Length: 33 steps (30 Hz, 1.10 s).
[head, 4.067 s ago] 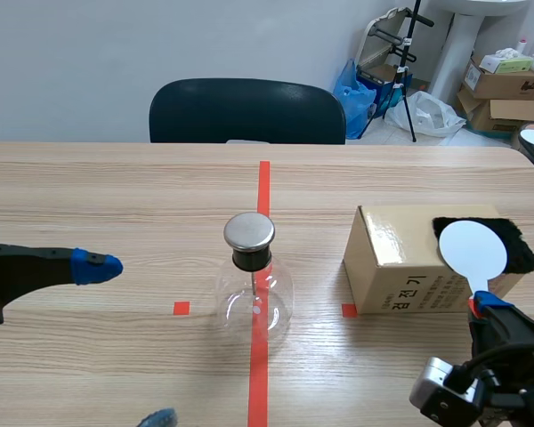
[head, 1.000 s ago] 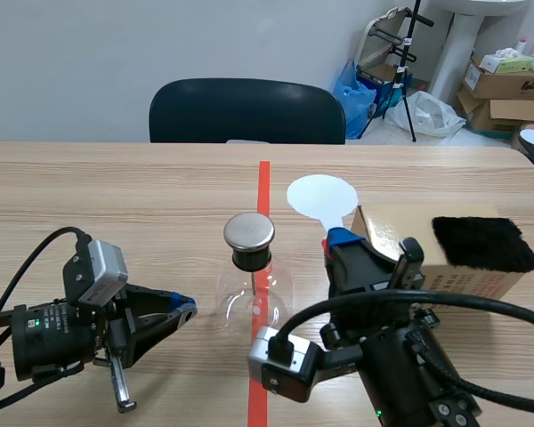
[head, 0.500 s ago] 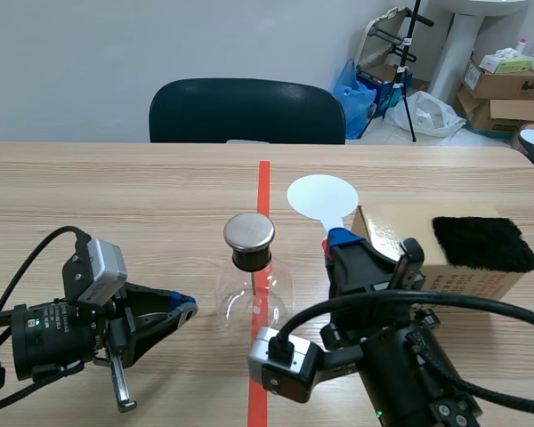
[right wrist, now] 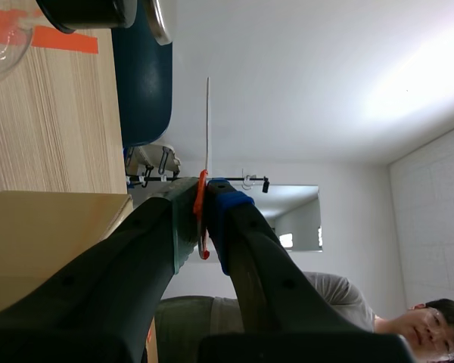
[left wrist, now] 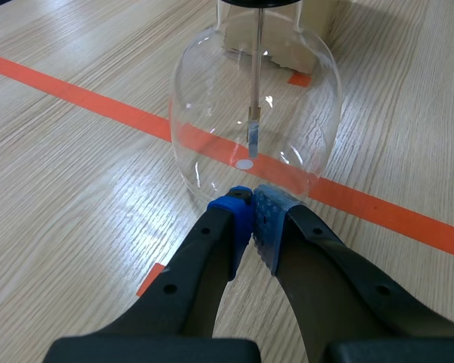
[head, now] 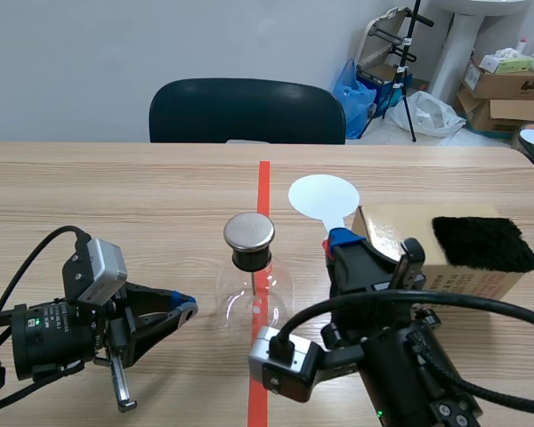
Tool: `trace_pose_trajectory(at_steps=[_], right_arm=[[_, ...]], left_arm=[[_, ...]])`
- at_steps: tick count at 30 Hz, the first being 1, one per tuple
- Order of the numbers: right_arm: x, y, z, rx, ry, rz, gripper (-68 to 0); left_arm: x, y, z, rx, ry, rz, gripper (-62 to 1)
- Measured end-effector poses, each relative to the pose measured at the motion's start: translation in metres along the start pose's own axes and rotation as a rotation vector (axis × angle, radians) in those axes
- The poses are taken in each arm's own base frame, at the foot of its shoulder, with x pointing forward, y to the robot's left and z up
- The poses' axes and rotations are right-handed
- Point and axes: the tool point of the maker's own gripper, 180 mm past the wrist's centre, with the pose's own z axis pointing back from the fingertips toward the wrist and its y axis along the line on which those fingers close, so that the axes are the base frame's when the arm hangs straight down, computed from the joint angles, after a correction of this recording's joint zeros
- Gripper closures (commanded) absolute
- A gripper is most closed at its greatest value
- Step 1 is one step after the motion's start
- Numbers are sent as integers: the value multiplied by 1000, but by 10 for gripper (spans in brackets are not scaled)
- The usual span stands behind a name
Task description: Do the electroscope experiment
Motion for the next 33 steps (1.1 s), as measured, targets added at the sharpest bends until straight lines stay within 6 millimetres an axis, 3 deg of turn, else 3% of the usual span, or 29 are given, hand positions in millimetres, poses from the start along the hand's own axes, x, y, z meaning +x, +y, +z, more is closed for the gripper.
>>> trace_pose_trajectory(at_steps=[33], right_arm=[[-3, 0, 0, 0, 16, 0, -10]], left_arm=[[0, 0, 0, 0, 0, 0, -39]])
